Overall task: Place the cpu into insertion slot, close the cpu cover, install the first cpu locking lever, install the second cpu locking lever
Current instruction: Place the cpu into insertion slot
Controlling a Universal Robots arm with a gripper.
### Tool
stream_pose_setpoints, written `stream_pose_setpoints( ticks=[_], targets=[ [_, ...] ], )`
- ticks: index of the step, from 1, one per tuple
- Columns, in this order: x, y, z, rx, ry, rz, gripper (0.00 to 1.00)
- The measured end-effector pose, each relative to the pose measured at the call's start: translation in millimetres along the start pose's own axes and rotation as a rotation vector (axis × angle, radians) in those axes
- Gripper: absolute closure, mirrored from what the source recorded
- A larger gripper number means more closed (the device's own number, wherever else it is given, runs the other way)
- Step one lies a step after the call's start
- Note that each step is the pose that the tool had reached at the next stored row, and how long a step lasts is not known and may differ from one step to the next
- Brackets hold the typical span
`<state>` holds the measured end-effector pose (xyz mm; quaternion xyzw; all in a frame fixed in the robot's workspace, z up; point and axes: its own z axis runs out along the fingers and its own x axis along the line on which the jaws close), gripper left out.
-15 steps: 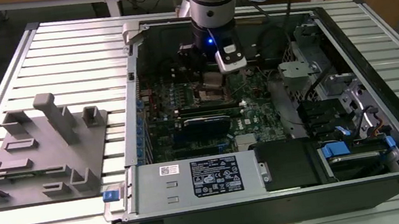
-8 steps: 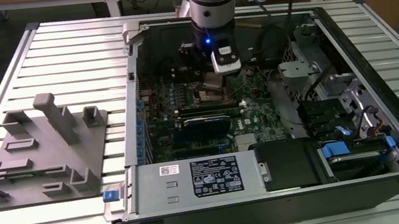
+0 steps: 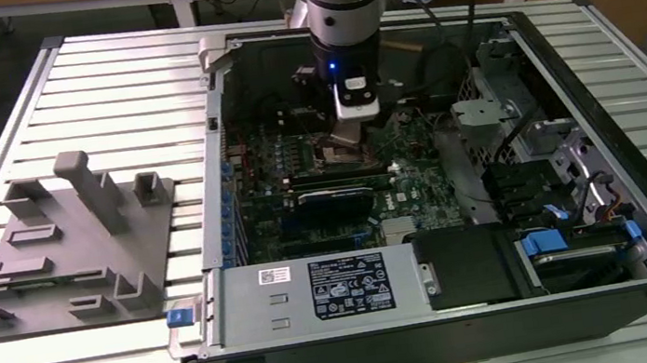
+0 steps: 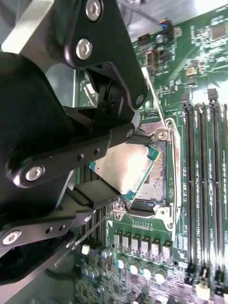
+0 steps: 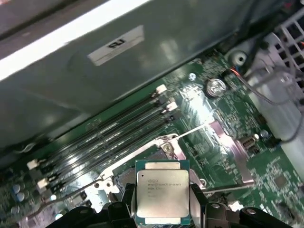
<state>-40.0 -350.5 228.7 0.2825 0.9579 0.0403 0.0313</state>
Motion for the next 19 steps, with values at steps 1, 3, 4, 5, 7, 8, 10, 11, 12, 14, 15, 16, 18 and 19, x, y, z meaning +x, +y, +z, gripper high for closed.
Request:
stream_pose_setpoints(
  ticks=[1, 3, 4, 5, 7, 8, 10, 11, 12, 14, 15, 16, 18, 19],
  targets=[
    [0.0, 0.0, 0.0, 0.0007, -0.0017, 0.019, 0.46],
    [0.0, 0.0, 0.1, 0.0021, -0.0053, 0.055, 0.46],
    [0.0, 0.0, 0.2, 0.0027, -0.0070, 0.073, 0.46],
    [0.0, 0.0, 0.2, 0.0034, -0.0086, 0.091, 0.46],
    [0.0, 0.0, 0.4, 0.0047, -0.0121, 0.127, 0.46],
    [0.0, 0.0, 0.4, 0.0055, -0.0139, 0.146, 0.46],
    [0.0, -0.1, 0.4, 0.0064, -0.0161, 0.170, 0.46],
    [0.0, -0.1, 0.4, 0.0064, -0.0161, 0.170, 0.46],
    [0.0, -0.1, 0.4, 0.0065, -0.0162, 0.170, 0.46],
    [0.0, 0.0, 0.4, 0.0064, -0.0162, 0.171, 0.46],
    [0.0, 0.0, 0.4, 0.0064, -0.0163, 0.171, 0.46],
    [0.0, 0.0, 0.5, 0.0065, -0.0166, 0.174, 0.46],
    [0.2, -0.1, 0.5, 0.0071, -0.0181, 0.190, 0.46],
    [0.2, -0.1, 0.5, 0.0074, -0.0192, 0.201, 0.46]
  ],
)
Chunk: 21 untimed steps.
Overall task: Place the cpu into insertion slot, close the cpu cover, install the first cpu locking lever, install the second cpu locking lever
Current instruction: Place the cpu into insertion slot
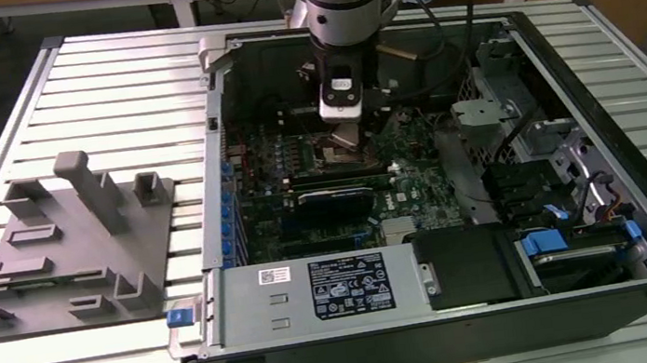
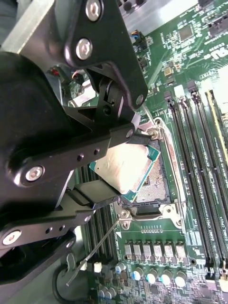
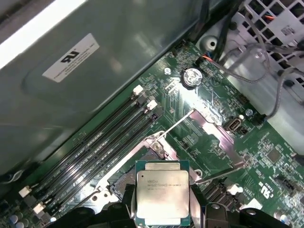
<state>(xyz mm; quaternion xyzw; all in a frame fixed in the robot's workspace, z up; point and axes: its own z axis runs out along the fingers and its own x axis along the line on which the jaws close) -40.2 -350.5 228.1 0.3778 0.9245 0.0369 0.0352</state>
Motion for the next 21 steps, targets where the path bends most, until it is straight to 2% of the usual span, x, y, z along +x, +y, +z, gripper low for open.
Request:
stream_pose_setpoints(
  ticks=[5, 21],
  targets=[
    [0.3, -0.3, 0.0, 0.0015, -0.0035, 0.037, 0.46],
    [0.5, -0.6, -0.1, 0.0033, -0.0081, 0.085, 0.46]
  ],
)
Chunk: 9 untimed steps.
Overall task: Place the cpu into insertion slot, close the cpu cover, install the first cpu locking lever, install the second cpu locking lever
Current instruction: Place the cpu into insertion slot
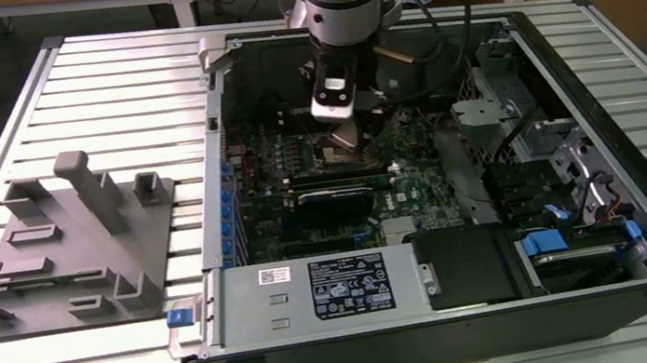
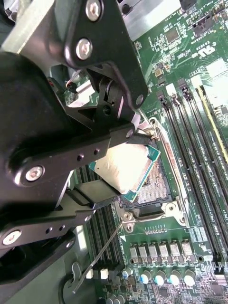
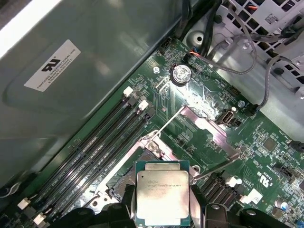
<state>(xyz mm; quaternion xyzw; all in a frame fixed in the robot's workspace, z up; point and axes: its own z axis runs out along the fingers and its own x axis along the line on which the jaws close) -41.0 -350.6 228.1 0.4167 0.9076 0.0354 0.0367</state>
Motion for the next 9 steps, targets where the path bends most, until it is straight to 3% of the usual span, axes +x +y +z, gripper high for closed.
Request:
stream_pose_setpoints(
  ticks=[9],
  targets=[
    [0.4, -0.4, -0.1, 0.0008, -0.0018, 0.020, 0.46]
  ],
)
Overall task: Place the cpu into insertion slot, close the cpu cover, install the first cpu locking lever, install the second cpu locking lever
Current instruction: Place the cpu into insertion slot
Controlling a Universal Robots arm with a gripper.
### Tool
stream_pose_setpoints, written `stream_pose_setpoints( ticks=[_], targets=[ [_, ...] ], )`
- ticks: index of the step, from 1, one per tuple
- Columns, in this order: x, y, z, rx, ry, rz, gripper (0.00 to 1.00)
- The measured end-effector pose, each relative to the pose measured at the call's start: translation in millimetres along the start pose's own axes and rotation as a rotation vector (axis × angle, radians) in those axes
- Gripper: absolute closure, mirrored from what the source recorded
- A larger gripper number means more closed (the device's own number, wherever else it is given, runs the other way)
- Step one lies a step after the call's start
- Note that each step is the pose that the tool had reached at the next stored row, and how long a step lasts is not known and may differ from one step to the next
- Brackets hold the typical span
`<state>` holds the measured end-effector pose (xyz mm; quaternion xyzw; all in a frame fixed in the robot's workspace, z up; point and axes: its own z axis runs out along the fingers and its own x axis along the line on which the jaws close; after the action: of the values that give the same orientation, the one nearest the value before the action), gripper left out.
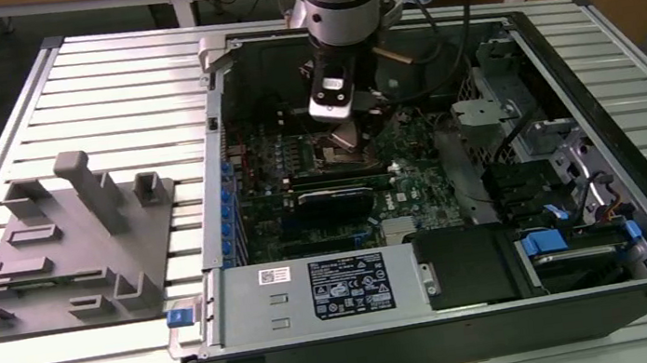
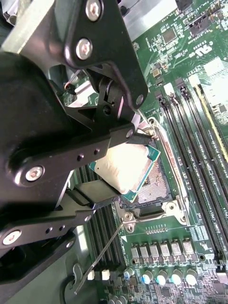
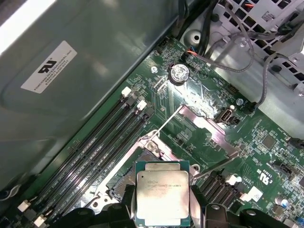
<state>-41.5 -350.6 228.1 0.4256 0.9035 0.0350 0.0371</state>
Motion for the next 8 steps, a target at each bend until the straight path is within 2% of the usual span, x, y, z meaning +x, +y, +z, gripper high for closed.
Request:
stream_pose_setpoints(
  ticks=[8],
  targets=[
    [1.0, -1.0, -0.2, 0.0008, -0.0018, 0.019, 0.46]
  ],
)
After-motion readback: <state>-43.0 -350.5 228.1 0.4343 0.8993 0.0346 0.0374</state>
